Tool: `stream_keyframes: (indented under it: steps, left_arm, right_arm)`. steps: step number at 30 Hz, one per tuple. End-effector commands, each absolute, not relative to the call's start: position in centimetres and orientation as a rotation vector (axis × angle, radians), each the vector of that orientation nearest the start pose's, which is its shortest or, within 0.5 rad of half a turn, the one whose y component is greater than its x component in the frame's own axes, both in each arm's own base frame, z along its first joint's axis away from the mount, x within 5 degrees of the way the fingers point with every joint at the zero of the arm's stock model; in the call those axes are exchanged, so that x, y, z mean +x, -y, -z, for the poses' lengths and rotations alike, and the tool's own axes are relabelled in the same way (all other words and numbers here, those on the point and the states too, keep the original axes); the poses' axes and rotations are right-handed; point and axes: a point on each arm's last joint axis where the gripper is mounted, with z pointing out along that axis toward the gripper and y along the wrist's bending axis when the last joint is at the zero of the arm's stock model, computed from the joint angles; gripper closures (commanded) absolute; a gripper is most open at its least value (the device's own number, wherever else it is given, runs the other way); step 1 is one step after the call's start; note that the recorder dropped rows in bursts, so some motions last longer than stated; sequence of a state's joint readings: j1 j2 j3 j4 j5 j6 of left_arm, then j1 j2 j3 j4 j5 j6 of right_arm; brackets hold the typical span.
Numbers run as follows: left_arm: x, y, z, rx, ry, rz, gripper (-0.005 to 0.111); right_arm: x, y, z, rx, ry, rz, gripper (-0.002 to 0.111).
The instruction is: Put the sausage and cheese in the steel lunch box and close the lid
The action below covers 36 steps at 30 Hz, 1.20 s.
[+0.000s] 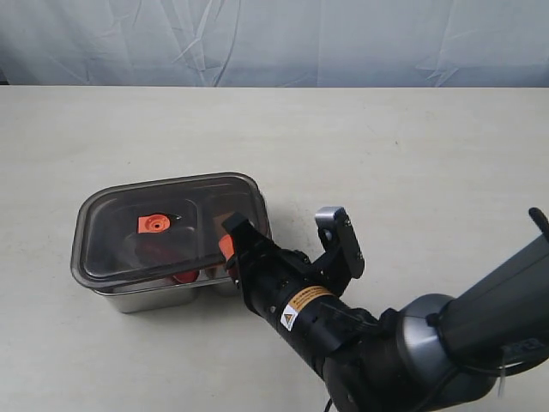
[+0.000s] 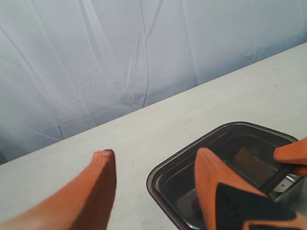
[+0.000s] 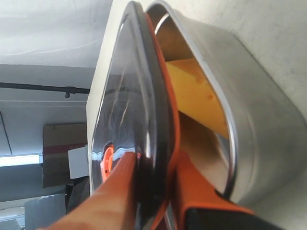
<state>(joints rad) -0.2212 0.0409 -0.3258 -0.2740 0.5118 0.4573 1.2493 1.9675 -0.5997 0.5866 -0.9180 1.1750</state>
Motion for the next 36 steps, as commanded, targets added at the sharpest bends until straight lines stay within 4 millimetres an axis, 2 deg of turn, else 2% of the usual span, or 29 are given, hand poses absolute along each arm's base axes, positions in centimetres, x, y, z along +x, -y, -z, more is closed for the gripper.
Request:
stream_keyframes:
  steps: [1,15,17,20,23,36]
  left_arm:
    - [3.0,1.9,-27.7,0.459,-1.606,0.125,0.058]
    - [3.0,1.9,-27.7,0.459,-1.606,0.125,0.058]
    - [3.0,1.9,-27.7,0.459,-1.606,0.125,0.058]
    - [3.0,1.9,-27.7,0.459,-1.606,0.125,0.058]
    - [3.0,1.9,-27.7,0.459,-1.606,0.125,0.058]
    - [3.0,1.9,-27.7,0.459,-1.606,0.125,0.058]
  right_arm:
    - [13.1,-27.4,-8.3,0.634,-2.293,-1.117,0.109]
    - [12.8,-27.4,-8.5,0.596,-2.332,-1.104,0.109]
    - [12.8,-27.5,-8.5,0.587,-2.334,-1.107,0.104]
    - [12.8,-27.5,-8.5,0.587,-2.334,-1.107,0.077]
    - [12.7,-27.6,-8.5,0.559,-2.344,-1.113,0.066]
    - [12.3,-27.8,-9.3,0.491,-2.376,-1.142,0.065]
